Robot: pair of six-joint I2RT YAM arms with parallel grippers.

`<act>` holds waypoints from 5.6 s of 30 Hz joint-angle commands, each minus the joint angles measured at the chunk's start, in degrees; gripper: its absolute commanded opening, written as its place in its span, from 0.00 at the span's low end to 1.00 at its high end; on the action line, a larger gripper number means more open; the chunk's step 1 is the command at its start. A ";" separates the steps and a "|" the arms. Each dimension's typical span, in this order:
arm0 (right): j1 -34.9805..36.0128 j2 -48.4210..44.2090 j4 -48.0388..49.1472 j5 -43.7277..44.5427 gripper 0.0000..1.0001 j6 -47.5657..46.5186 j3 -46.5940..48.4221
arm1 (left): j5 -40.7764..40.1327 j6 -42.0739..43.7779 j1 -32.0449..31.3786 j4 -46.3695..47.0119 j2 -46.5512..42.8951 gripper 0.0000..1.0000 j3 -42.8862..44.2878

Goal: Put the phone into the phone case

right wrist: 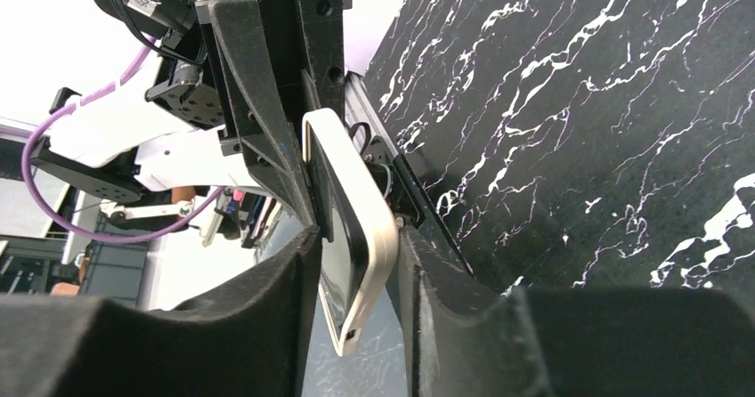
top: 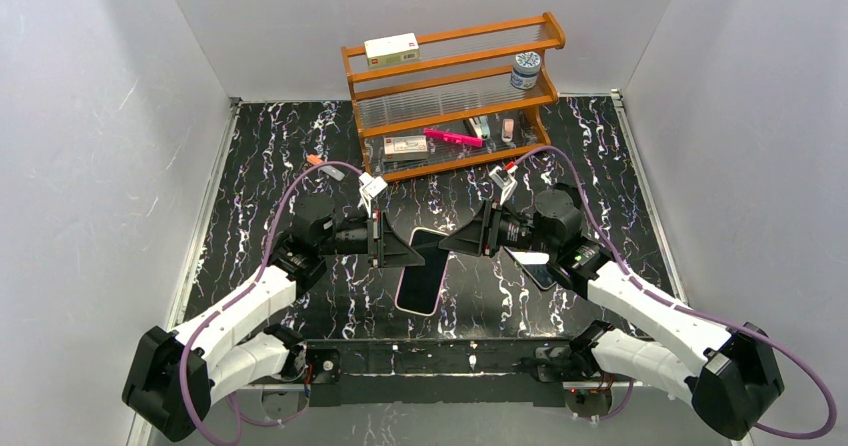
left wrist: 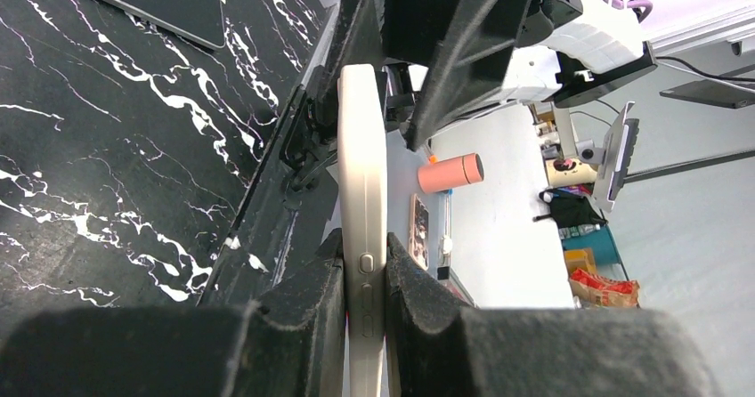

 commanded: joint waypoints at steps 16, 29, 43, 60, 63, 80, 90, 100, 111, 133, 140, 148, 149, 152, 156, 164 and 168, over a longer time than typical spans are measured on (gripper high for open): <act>-0.71 -0.65 -5.32 2.88 0.01 -9.75 6.30 | -11.73 14.39 -0.02 -26.31 4.86 0.00 8.42; -0.72 -1.95 0.03 4.01 0.64 -2.62 -0.25 | -7.69 3.53 -0.02 -10.38 1.55 0.00 5.93; -0.72 3.09 16.76 -2.25 0.59 8.28 -8.55 | -15.21 -5.14 -0.02 2.34 -1.09 0.00 2.71; -0.46 5.29 16.17 2.09 0.39 10.09 -9.02 | -25.97 2.76 1.30 -12.51 -1.50 0.00 2.20; -0.57 2.18 10.12 5.65 0.53 8.55 -8.51 | -28.15 4.47 3.62 -17.43 -1.37 0.00 3.42; -0.56 -8.20 -14.41 16.95 0.99 1.26 -3.34 | -21.84 10.42 34.29 -24.24 10.05 0.00 5.39; -0.60 -9.58 -17.79 17.64 0.99 -0.68 -2.77 | -21.50 6.85 39.54 -13.59 18.79 0.00 1.14; -0.62 -10.72 -19.90 18.88 0.99 -0.95 -2.82 | -29.08 12.77 40.67 -26.04 22.49 0.19 3.85; -0.62 -6.42 -28.19 24.52 0.99 3.10 1.11 | -40.74 15.52 40.67 -37.81 16.90 0.51 6.72; -3.39 8.59 -46.49 62.98 0.99 1.06 12.00 | -28.27 21.38 28.50 -38.56 3.76 0.98 4.92; -15.20 16.40 -43.06 62.88 0.93 -0.50 12.71 | -27.00 21.76 26.96 -37.09 4.39 0.98 4.56; -29.23 18.35 -40.87 56.38 0.52 4.39 11.87 | -26.96 21.95 26.96 -37.03 1.86 0.98 4.50; -30.13 18.28 -40.79 55.55 0.50 5.86 11.70 | -27.05 21.95 26.96 -37.05 1.59 0.98 4.54; -31.71 18.87 -41.90 54.83 0.46 10.42 11.97 | -26.95 21.95 26.96 -36.98 1.25 0.98 4.50; -33.37 21.11 -44.59 53.00 0.43 16.73 13.40 | -26.88 22.02 26.96 -36.98 1.08 0.98 4.62; -35.90 23.94 -47.28 52.06 0.41 24.56 13.58 | -26.99 21.87 26.96 -36.89 0.84 0.98 4.40; -36.38 23.62 -47.51 52.98 0.43 25.99 13.17 | -26.66 21.93 26.96 -36.80 1.23 0.98 4.49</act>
